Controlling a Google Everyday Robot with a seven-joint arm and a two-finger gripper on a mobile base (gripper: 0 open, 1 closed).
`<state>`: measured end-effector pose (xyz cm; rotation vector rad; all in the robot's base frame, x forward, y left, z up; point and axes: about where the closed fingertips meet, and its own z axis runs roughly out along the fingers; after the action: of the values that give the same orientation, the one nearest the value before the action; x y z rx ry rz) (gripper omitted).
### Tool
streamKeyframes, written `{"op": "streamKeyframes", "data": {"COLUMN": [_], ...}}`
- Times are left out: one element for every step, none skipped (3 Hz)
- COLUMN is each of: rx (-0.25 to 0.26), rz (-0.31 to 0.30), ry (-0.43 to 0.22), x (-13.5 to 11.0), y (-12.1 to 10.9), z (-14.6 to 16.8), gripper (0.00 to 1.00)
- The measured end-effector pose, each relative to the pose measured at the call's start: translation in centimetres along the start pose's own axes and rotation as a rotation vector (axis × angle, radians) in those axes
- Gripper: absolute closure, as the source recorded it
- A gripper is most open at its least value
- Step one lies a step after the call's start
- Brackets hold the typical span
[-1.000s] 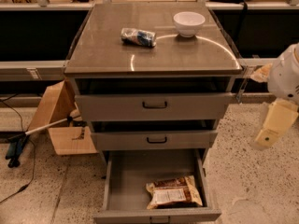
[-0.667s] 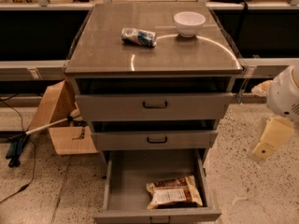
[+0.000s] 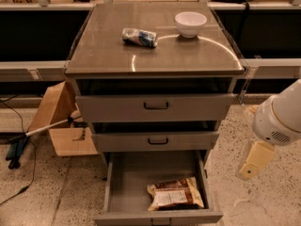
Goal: Pick brown chip bag from bottom drawer and place on counter
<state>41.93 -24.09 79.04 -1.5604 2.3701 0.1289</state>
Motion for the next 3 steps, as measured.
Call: {"op": "streamKeyframes", "data": {"rx": [-0.028, -0.065, -0.071], "rz": [-0.006, -0.045, -0.067], "ry": [-0.003, -0.059, -0.088], "x": [0.2, 0.6, 0.8], "y": [0.1, 0.2, 0.3], "z": [1.6, 4.7, 6.7], "gripper": [0.00, 0.00, 0.00]}}
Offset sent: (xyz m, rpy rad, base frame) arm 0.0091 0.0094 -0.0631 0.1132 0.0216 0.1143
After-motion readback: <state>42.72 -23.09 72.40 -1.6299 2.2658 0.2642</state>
